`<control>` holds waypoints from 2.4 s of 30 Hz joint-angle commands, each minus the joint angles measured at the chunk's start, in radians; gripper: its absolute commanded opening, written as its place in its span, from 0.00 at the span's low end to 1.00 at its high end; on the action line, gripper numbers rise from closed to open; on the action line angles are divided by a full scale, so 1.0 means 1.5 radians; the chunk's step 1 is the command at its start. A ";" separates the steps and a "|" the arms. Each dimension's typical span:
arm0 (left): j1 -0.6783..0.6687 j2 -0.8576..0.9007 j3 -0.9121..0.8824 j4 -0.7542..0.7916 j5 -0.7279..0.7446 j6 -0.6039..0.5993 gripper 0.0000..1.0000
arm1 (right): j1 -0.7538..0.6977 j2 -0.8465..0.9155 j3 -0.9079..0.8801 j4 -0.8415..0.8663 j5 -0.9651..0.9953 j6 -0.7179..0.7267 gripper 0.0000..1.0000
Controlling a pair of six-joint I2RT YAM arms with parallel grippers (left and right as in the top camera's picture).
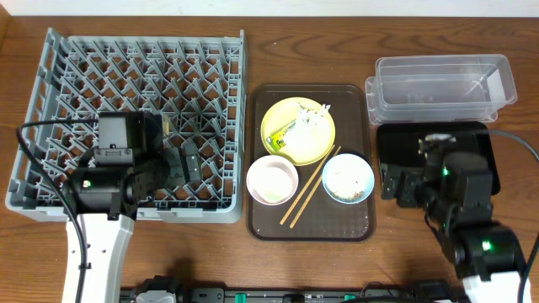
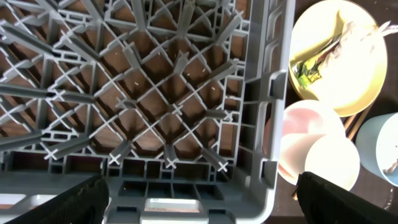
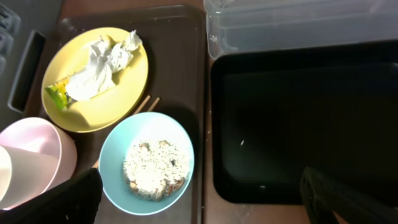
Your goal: Sort waste into correct bins and load items into the dishwasher rack
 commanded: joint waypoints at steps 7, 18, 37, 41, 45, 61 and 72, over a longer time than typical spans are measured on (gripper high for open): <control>0.003 0.002 0.014 -0.011 0.011 -0.001 0.98 | -0.009 0.039 0.029 0.008 -0.013 -0.028 0.98; 0.003 0.003 0.013 -0.007 0.011 -0.001 0.98 | 0.096 0.162 0.032 0.311 -0.110 0.036 0.77; 0.003 0.003 0.013 -0.007 0.011 -0.001 0.98 | 0.260 0.652 0.308 0.258 -0.012 0.253 0.85; 0.003 0.003 0.013 -0.007 0.011 -0.001 0.98 | 0.278 0.699 0.308 0.260 0.019 0.310 0.84; 0.003 0.003 0.012 -0.007 0.011 -0.001 0.98 | 0.298 0.738 0.308 0.276 0.061 0.339 0.84; 0.003 0.013 0.011 -0.007 0.011 -0.001 0.98 | 0.320 0.806 0.308 0.344 0.088 0.382 0.35; 0.003 0.013 0.011 -0.007 0.011 -0.001 0.98 | 0.260 0.655 0.308 0.287 0.122 0.200 0.01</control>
